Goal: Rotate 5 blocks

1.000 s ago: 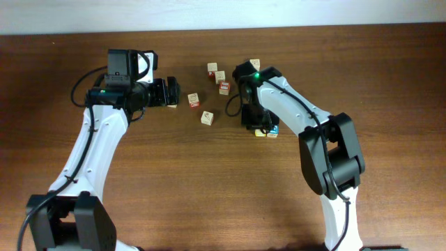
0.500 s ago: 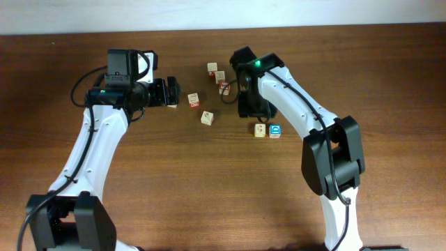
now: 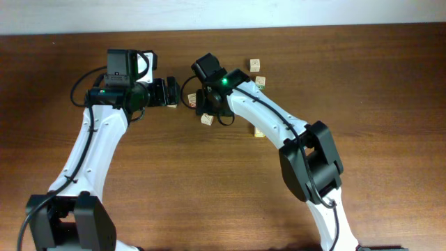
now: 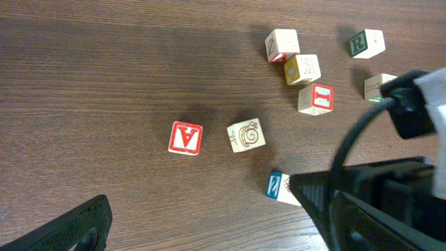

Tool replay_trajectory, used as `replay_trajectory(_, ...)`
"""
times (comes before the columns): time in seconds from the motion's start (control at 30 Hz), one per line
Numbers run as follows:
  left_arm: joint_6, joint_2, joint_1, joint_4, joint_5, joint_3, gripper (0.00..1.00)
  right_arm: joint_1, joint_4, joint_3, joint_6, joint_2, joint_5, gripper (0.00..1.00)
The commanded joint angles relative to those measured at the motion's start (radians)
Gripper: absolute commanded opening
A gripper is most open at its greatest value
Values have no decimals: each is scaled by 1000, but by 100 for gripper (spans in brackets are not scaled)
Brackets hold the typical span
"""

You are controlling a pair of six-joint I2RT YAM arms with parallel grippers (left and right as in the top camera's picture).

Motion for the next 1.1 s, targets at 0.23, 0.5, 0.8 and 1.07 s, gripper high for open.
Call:
replay_trajectory(0.23,-10,6,-3,1,0,19,99,0,27,-4,50,72,2,60)
replay_trajectory(0.5,-10,6,-3,1,0,19,99,11,7,-6,48,72,2,47)
replay_trajectory(0.8,-10,6,-3,1,0,19,99,12,-16,-6,42,72,2,45)
replay_trajectory(1.07,-10,6,-3,1,0,19,99,12,-46,-21,15,72,2,41)
